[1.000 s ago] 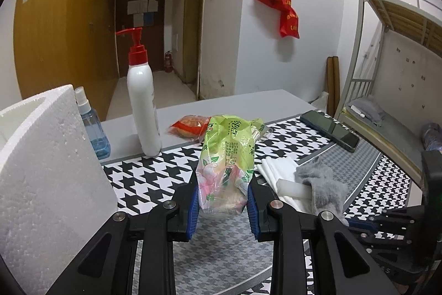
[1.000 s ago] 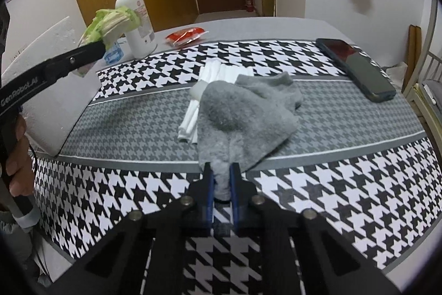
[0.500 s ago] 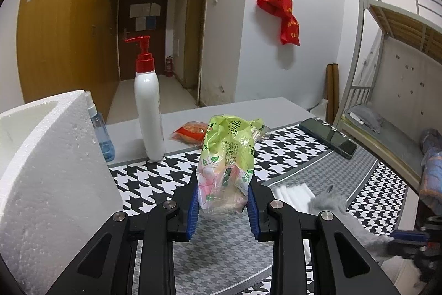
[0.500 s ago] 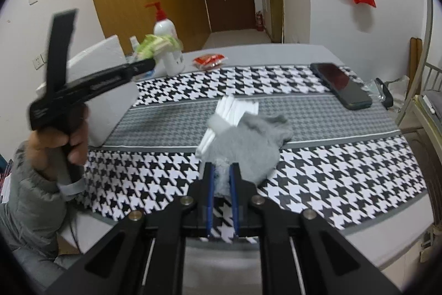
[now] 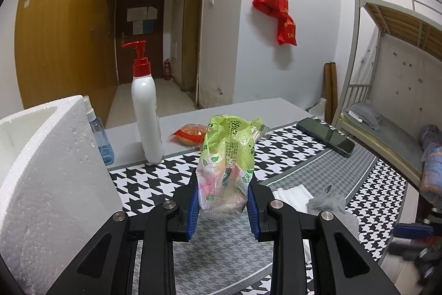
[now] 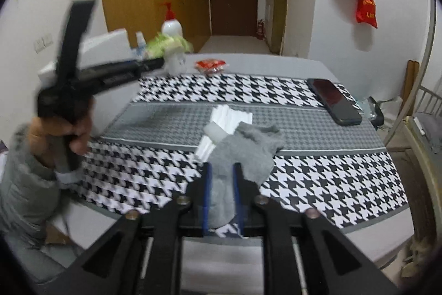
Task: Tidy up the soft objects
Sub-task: 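Lift the green package with the left gripper while the right gripper lifts the grey sock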
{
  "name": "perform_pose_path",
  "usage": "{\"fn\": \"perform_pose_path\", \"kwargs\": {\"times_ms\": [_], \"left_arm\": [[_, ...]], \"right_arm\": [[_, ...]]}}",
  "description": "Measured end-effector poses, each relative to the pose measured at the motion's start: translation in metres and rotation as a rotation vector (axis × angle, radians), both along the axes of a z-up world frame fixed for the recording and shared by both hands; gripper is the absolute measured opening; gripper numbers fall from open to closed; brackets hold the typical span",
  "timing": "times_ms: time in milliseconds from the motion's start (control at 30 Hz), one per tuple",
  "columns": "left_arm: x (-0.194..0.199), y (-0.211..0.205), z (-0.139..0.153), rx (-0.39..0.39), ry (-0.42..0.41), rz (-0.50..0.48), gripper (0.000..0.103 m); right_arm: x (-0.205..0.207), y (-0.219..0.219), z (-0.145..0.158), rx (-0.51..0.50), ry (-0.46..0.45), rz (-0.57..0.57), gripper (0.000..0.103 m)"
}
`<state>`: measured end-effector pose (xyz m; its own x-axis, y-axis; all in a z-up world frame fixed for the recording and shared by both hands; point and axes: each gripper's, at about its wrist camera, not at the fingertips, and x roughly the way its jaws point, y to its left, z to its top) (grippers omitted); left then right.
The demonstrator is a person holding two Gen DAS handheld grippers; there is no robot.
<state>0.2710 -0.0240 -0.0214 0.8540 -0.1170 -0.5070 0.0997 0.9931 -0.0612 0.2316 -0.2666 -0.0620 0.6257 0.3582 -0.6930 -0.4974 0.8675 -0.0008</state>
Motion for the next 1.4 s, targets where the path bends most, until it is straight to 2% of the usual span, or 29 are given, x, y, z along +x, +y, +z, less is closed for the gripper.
{"fn": "perform_pose_path", "kwargs": {"times_ms": [33,67,333,433,600,667,700,733,800,833,900,1100,1400], "left_arm": [[0.000,0.001,0.000,-0.003,0.000,0.000,0.031],[0.000,0.001,0.000,-0.004,0.000,0.001,0.031],[-0.004,0.006,0.003,-0.009,-0.024,0.026,0.031],[-0.007,0.006,0.006,-0.007,-0.040,0.031,0.031],[-0.013,0.003,0.008,0.000,-0.059,0.016,0.031],[-0.017,0.002,0.009,-0.003,-0.068,0.008,0.031],[-0.018,0.002,0.010,-0.004,-0.075,0.005,0.031],[-0.020,0.002,0.011,-0.002,-0.080,0.003,0.031],[-0.023,0.002,0.014,-0.005,-0.094,0.000,0.031],[-0.025,0.002,0.016,-0.007,-0.102,-0.002,0.031],[-0.031,0.001,0.018,-0.003,-0.113,-0.003,0.031],[-0.049,0.005,0.035,-0.002,-0.154,0.011,0.031],[-0.073,0.011,0.052,0.011,-0.192,0.041,0.031]], "right_arm": [[0.003,0.002,-0.004,-0.015,0.006,0.006,0.045],[0.008,0.006,-0.011,-0.030,0.015,0.010,0.048],[0.019,0.018,-0.048,-0.087,0.080,0.031,0.048],[0.022,0.014,-0.056,-0.071,0.105,0.029,0.048],[0.023,0.014,-0.059,-0.085,0.088,0.047,0.048],[0.022,0.015,-0.059,-0.085,0.083,0.048,0.045],[0.022,0.014,-0.059,-0.079,0.087,0.048,0.040],[0.021,0.014,-0.059,-0.078,0.088,0.045,0.030],[0.024,0.012,-0.058,-0.069,0.095,0.034,0.020],[0.025,0.009,-0.057,-0.058,0.103,0.029,0.015],[0.031,0.003,-0.056,-0.015,0.129,0.018,0.012],[0.037,-0.014,-0.042,0.130,0.176,0.004,0.012],[0.043,-0.034,-0.007,0.311,0.154,0.006,0.012]]}}
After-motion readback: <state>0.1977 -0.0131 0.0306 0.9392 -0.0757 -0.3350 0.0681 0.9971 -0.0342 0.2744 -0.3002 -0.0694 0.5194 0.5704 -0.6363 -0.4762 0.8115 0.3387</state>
